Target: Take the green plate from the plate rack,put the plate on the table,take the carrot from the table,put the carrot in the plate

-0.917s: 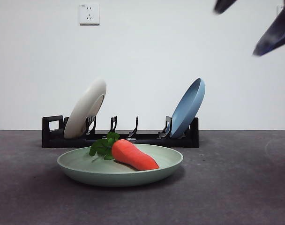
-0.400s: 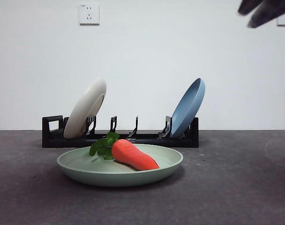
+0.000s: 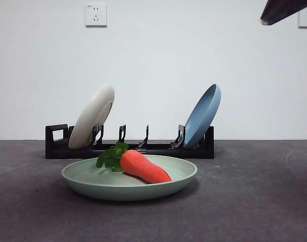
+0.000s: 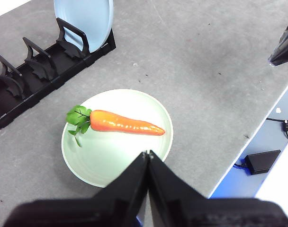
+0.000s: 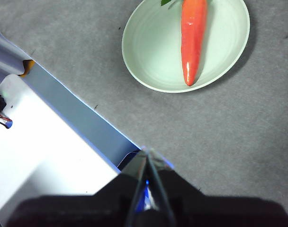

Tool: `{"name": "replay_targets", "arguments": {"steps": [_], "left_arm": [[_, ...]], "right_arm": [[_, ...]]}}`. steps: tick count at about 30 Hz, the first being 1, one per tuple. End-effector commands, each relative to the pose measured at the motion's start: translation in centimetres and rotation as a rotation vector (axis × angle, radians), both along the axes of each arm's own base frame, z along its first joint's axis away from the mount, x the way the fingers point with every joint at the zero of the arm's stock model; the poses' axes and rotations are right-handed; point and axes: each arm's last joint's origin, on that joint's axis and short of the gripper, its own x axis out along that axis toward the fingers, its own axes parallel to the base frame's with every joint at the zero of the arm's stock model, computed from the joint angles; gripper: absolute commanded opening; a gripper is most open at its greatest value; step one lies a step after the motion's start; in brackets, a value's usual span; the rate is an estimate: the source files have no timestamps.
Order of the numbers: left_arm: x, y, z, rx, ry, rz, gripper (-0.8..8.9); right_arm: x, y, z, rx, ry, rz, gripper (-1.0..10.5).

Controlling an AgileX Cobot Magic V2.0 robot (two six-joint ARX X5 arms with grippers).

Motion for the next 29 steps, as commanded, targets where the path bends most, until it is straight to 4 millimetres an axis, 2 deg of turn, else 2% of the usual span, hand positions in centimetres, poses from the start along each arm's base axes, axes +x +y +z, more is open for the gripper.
{"name": "replay_targets", "arguments": {"steps": [1, 11, 15, 19, 23, 26, 29], "left_arm": [[0.0, 0.0, -0.1, -0.004, 0.005, -0.004, -0.04], [0.0, 0.0, -0.1, -0.001, 0.004, -0.006, -0.04], [0.2, 0.2, 0.2, 0.021, -0.063, 0.023, -0.04], [1.1, 1.8, 1.6, -0.003, -0.217, 0.091, -0.04], [2.0, 4.6, 2.7, -0.07, -0.341, 0.146, -0.04], [1.9, 6.6, 2.6, -0.128, -0.448, 0.207, -0.04], [1.4, 8.4, 1.6, -0.168, -0.564, 0.326, -0.04]], "right_arm": [[0.0, 0.0, 0.0, -0.004, -0.005, 0.005, 0.0], [0.0, 0.0, 0.0, -0.004, -0.005, 0.006, 0.0], [0.0, 0.0, 0.0, -0.004, -0.005, 0.005, 0.0], [0.0, 0.0, 0.0, -0.004, -0.005, 0.005, 0.0], [0.0, 0.0, 0.0, -0.004, -0.005, 0.005, 0.0], [0.0, 0.0, 0.0, -0.004, -0.005, 0.006, 0.0], [0.0, 0.0, 0.0, -0.004, -0.005, 0.005, 0.0]]}}
